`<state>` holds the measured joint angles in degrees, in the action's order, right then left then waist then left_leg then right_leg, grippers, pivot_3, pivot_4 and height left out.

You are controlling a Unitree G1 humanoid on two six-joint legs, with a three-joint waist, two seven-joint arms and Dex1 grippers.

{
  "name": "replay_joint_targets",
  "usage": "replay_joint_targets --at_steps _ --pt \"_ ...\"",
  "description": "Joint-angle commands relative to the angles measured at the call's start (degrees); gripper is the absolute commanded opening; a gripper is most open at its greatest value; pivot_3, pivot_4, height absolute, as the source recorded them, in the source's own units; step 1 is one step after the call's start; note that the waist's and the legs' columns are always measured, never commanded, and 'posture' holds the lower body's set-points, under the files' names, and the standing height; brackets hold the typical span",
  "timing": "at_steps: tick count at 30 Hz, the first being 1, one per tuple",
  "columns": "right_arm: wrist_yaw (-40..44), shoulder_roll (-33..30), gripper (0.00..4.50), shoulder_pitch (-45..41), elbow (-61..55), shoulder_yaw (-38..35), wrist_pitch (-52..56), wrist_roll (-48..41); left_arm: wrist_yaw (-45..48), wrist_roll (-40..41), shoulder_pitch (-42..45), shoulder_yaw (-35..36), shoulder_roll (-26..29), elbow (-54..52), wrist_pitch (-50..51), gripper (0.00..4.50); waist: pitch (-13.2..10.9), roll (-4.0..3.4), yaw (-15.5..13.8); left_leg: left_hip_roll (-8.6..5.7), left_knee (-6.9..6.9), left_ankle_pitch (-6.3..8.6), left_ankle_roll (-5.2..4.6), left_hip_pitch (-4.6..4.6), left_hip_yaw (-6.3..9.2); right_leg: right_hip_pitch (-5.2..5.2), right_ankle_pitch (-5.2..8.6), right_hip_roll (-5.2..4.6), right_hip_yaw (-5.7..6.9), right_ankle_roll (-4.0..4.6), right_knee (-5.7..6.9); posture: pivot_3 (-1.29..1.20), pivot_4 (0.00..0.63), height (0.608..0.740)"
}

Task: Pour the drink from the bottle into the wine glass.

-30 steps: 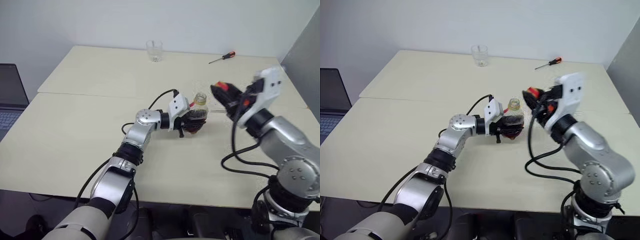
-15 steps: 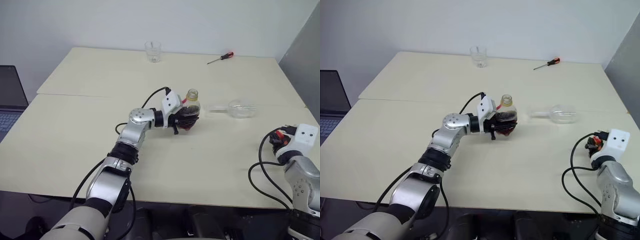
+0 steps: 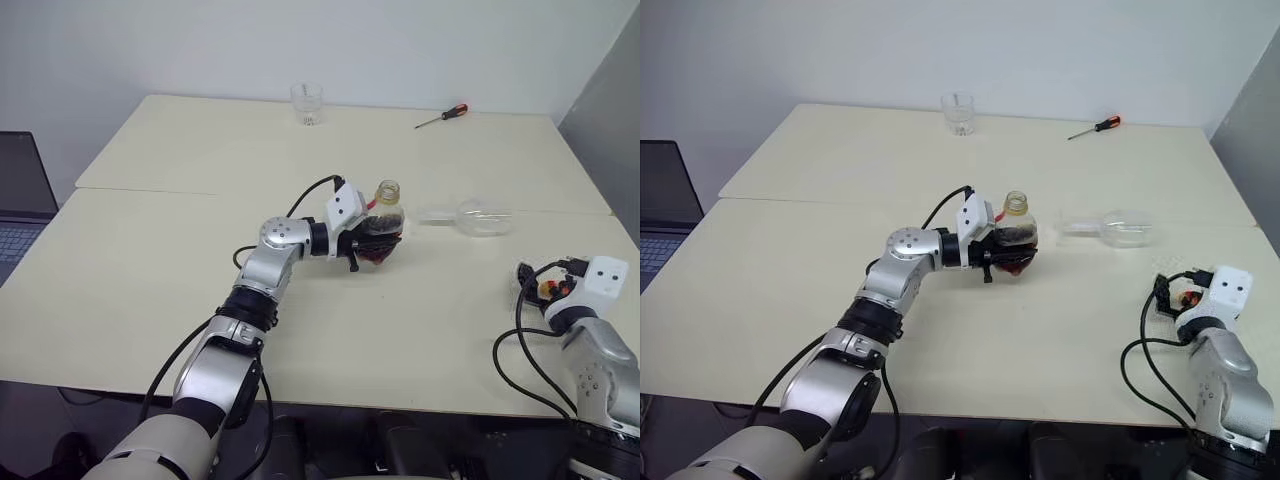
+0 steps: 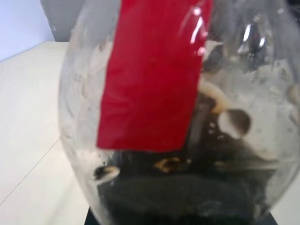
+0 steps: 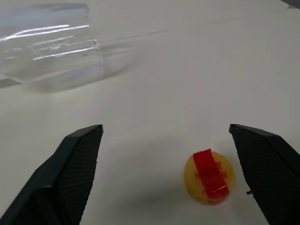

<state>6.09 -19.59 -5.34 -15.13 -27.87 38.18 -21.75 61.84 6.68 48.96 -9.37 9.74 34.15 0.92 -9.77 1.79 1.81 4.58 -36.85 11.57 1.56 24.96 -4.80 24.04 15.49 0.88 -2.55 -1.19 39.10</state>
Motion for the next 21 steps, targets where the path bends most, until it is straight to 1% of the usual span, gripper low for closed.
replay_joint_targets --at_steps 1,3,5,9,11,13,16,21 --pt "1.08 -2.75 4.50 -0.30 -6.70 -0.30 3.15 -2.26 -1.09 0.70 -0.04 0.50 -0.12 -2.06 -0.73 1.03 0.00 0.00 0.00 0.00 0.00 0.00 0.00 0.00 0.01 0.00 0.00 0.00 0.01 0.00 0.00 0.00 0.150 0.740" --pt "1.41 -4.42 4.50 -1.68 -9.96 0.06 5.65 -3.41 -2.54 0.80 -0.24 1.40 0.25 -1.83 -0.45 1.03 0.00 0.00 0.02 0.00 0.00 0.00 0.00 0.00 0.00 0.00 0.00 0.00 0.00 0.00 0.00 0.00 0.150 0.740" --pt "2.90 -6.20 4.50 -4.14 -13.93 1.04 10.60 -7.57 -4.77 1.41 -0.18 2.96 0.69 -1.59 0.40 1.03 0.00 0.00 0.14 0.01 0.00 0.00 0.00 -0.01 0.01 0.00 0.00 0.00 -0.02 0.00 0.01 0.00 0.150 0.740" --pt "8.96 -10.80 4.50 -9.15 -22.03 7.13 17.81 -16.06 -9.94 1.34 -0.26 6.02 2.19 -0.42 0.45 1.03 0.00 -0.01 0.31 0.04 0.02 0.00 0.00 -0.04 0.04 0.01 0.00 0.05 -0.02 0.00 0.04 0.00 0.150 0.740" --pt "13.59 -13.19 4.50 -12.65 -25.91 12.66 20.34 -20.96 -13.70 0.68 -0.47 7.91 3.74 0.34 -0.16 1.03 -0.01 0.00 0.25 0.07 0.05 0.00 0.00 -0.03 0.09 0.00 0.00 0.07 0.05 0.00 0.01 0.00 0.150 0.740" --pt "16.14 -14.75 4.50 -16.04 -27.51 17.41 22.35 -23.67 -17.50 -0.14 -0.61 9.36 5.35 1.26 -0.86 1.03 -0.02 0.01 0.22 0.07 0.07 0.00 0.00 -0.03 0.09 0.00 0.01 0.07 0.05 0.00 -0.02 0.00 0.150 0.740" --pt "15.98 -14.14 4.50 -21.04 -26.24 22.73 23.70 -23.86 -23.76 -1.61 -0.74 11.57 8.62 4.30 -1.85 1.03 -0.03 0.05 0.04 0.06 0.00 0.00 0.00 0.00 0.07 -0.01 0.00 0.02 0.05 0.01 -0.02 0.00 0.150 0.740" --pt "17.38 -13.23 4.50 -24.94 -24.08 27.54 22.94 -22.75 -29.78 -1.83 -0.74 14.72 12.62 8.46 -3.10 1.03 -0.05 0.11 -0.20 0.04 -0.06 0.00 0.00 0.04 0.03 0.00 -0.02 -0.10 0.05 0.02 -0.02 0.00 0.150 0.740"
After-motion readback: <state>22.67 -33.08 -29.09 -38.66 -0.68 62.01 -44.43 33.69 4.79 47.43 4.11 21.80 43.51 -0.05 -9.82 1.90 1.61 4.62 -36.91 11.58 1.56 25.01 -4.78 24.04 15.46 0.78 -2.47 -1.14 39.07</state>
